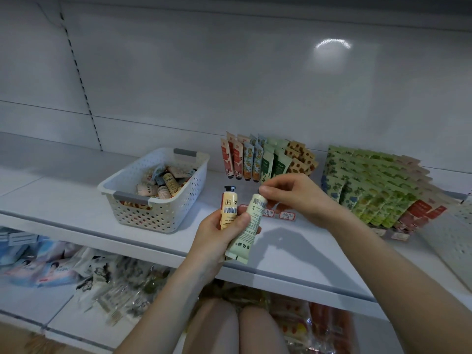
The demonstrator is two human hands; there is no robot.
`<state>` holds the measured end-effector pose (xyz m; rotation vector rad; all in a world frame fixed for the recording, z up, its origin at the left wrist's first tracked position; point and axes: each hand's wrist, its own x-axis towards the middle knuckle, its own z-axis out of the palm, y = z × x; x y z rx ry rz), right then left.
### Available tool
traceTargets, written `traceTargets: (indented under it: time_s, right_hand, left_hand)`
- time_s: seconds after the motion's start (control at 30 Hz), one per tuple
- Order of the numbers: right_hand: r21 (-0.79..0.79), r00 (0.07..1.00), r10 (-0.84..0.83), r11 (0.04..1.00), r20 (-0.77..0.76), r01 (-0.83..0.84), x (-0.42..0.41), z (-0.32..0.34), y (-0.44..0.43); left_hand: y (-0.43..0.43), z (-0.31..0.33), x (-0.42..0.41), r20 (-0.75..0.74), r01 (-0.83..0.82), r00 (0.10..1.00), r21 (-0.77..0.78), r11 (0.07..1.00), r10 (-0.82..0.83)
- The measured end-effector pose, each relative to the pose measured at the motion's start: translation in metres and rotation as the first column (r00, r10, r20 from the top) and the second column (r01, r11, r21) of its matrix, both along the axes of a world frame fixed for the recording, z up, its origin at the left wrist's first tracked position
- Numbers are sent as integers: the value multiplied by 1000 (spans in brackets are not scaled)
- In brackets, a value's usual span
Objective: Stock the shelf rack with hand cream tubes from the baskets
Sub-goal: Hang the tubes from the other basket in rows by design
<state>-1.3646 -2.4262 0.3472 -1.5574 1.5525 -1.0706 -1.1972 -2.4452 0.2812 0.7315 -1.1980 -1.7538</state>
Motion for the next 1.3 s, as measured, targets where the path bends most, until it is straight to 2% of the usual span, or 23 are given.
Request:
traceTargets:
  time_s: [0.1,0.23,0.37,0.5,0.57,0.67,0.73,0.87,0.93,1.03,1.13,1.2,1.3]
  right_hand:
    - [42,981,-18,999,193,11,-9,-5,7]
    - [33,904,-65,998,423,57,-17,-12,17]
    - [40,857,-44,999,514,27,-19,-19,23]
    - [77,857,32,994,514,-83,-14,-19,25]
    - [73,879,37,994,475,-81,-11,-20,24]
    - [-16,948,-124,991,294,135,-8,-23,23]
    - [-79,951,-214,968,224,236,-8,-27,29]
    - [24,988,-148,989,48,147,6,-47,46]
    - [27,980,-183,983,79,181,10,-59,45]
    - [51,946,-243,970,215,238,9,-66,41]
    - [38,916,-281,959,288,282,1,-59,35]
    - [-46,928,-329,939,176,342,-9,-46,27]
    - [-261,891,-414,895,-186,362,-25,-22,8]
  left_hand:
    - [4,-3,5,-30,33,999,66,997,-31]
    - [10,-7,11,-64,89,995,141,986,-80]
    - [16,-5,9,-12,90,996,116,989,-90]
    - [19,2,-2,52,100,993,73,992,-104]
    - [20,3,-7,55,88,994,69,994,-92]
    - [18,0,-15,-19,-23,1000,100,995,25]
    - [14,-4,-18,-100,-141,982,155,978,158]
    - [7,-9,-20,-156,-282,937,193,940,313]
    - [7,-13,-23,-140,-290,937,193,937,319]
    - [4,-18,-27,-130,-278,943,192,941,305]
    - [-2,-25,-25,-47,-254,964,140,957,263]
    - [-6,-31,-21,24,-246,969,111,963,245]
    - [-11,-38,-15,146,-254,958,27,967,247]
